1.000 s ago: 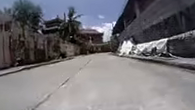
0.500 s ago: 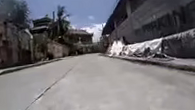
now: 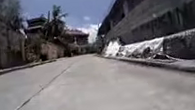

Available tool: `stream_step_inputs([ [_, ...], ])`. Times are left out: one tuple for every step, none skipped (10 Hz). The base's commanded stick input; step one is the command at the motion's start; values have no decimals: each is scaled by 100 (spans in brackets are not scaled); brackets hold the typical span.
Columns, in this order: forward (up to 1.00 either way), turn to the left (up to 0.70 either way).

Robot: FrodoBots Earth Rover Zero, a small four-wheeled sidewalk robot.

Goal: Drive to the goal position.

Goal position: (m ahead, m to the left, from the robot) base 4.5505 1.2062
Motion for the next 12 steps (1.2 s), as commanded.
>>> stream_step_inputs([
  [100,13],
  [100,13],
  [100,13],
  [100,13],
  [100,13],
  [100,13],
  [100,13],
  [100,13],
  [100,-1],
  [100,-19],
  [100,-27],
  [100,-27],
])
